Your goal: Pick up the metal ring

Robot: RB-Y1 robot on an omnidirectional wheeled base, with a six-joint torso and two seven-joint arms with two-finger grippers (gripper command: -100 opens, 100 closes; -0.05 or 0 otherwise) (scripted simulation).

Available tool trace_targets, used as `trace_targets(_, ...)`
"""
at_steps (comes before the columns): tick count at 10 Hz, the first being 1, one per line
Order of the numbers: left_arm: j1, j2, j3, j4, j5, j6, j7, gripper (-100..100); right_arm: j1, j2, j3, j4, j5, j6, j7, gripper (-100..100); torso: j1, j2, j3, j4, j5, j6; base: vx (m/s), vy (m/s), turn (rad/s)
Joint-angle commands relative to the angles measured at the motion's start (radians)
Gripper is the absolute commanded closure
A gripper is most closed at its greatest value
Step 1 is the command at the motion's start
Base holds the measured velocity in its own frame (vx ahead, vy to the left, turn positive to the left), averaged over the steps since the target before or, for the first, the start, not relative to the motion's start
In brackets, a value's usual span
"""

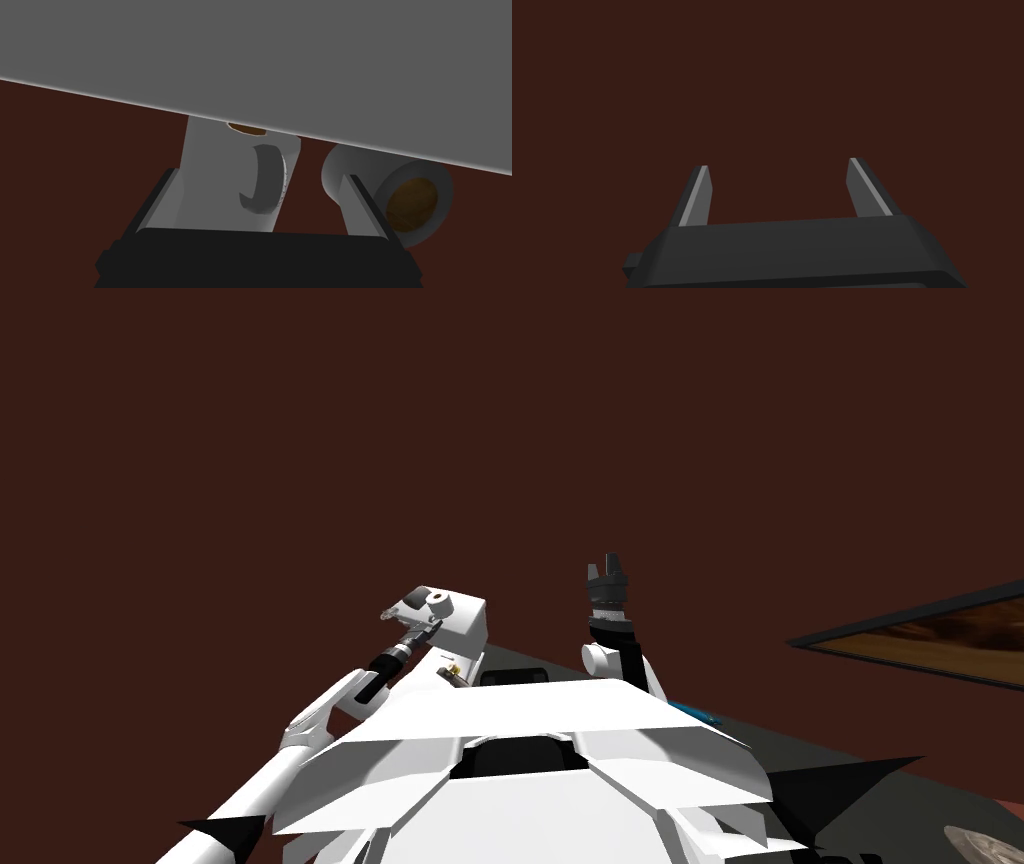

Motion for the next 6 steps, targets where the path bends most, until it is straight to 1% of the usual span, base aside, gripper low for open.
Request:
trace_targets(1, -0.007, 0.008, 0.01, 0.04, 0.001, -0.029, 0.005, -100, 0.0, 0.0, 0.0, 0.0, 0.0, 0.0, 0.0, 0, 0.0, 0.0, 0.0, 0.0, 0.0, 0.0, 0.004, -0.063, -0.042)
trace_targets(2, -0.023, 0.017, 0.035, 0.071, 0.002, -0.069, 0.009, -100, 0.0, 0.0, 0.0, 0.0, 0.0, 0.0, 0.0, 0, -0.001, 0.0, 0.0, 0.0, 0.0, 0.0, 0.009, -0.084, -0.075)
trace_targets(3, -0.023, 0.017, 0.035, 0.105, 0.002, -0.083, 0.009, -100, 0.0, 0.0, 0.0, 0.0, 0.0, 0.0, 0.0, 0, -0.002, 0.0, 0.0, 0.0, -0.001, 0.0, 0.005, -0.074, -0.043)
trace_targets(4, -0.039, 0.026, 0.06, 0.138, 0.002, -0.122, 0.013, -100, 0.0, 0.0, 0.0, 0.0, 0.0, 0.0, 0.0, 0, -0.002, 0.0, 0.0, 0.0, -0.001, 0.0, 0.0, -0.096, -0.08)
trace_targets(5, -0.039, 0.026, 0.06, 0.174, 0.002, -0.138, 0.013, -100, 0.0, 0.0, 0.0, 0.0, 0.0, 0.0, 0.0, 0, -0.003, 0.0, 0.0, 0.0, -0.001, 0.0, 0.001, -0.077, -0.048)
trace_targets(6, -0.055, 0.034, 0.085, 0.21, 0.003, -0.178, 0.017, -100, 0.0, 0.0, 0.0, 0.0, 0.0, 0.0, 0.0, 0, -0.002, 0.0, 0.0, 0.0, -0.001, 0.0, 0.007, -0.092, -0.092)
